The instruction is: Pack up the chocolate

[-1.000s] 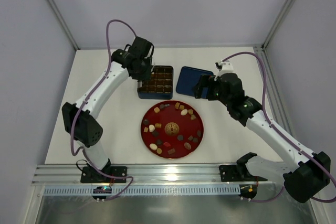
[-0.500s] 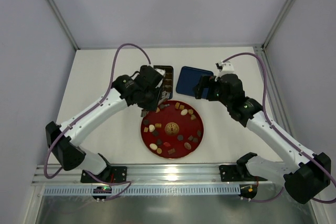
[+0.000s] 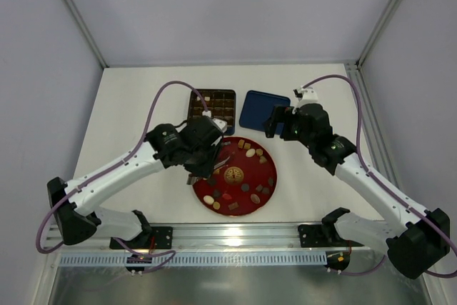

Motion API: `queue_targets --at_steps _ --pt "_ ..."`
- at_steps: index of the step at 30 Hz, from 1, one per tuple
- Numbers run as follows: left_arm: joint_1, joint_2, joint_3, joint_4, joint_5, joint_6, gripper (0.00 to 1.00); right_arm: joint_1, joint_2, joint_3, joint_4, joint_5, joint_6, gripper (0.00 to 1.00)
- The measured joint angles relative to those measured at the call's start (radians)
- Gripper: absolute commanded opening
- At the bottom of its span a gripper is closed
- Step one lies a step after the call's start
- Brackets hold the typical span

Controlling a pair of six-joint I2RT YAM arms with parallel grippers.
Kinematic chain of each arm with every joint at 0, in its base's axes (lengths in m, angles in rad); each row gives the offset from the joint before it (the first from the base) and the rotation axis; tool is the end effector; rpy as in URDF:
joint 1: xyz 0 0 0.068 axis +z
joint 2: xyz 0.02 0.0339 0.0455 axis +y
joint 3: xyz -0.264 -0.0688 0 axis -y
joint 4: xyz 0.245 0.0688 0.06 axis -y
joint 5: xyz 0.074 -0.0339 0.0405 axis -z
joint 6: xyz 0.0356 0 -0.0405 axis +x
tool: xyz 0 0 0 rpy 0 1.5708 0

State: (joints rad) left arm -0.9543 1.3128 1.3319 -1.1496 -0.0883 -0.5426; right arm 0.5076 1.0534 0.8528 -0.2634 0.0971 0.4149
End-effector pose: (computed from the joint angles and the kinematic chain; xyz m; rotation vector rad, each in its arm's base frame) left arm 0.1431 -0.1965 0.3344 0.5338 2.6889 -0.3287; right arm 0.2108 0.1133 0.3039 -0.0338 2.0661 0.4780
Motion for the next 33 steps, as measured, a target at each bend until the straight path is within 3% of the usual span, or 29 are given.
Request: queue_targets --at_steps 14,33 --pt "-0.201 0.109 0.011 0.0 0.038 -0.005 0.4 0.0 -0.014 -0.008 -0.005 0.002 0.003 1.0" --pt "-0.243 0.188 0.055 0.0 0.024 -0.004 0.39 0.0 -0.035 -0.012 -0.008 0.009 0.003 1.0"
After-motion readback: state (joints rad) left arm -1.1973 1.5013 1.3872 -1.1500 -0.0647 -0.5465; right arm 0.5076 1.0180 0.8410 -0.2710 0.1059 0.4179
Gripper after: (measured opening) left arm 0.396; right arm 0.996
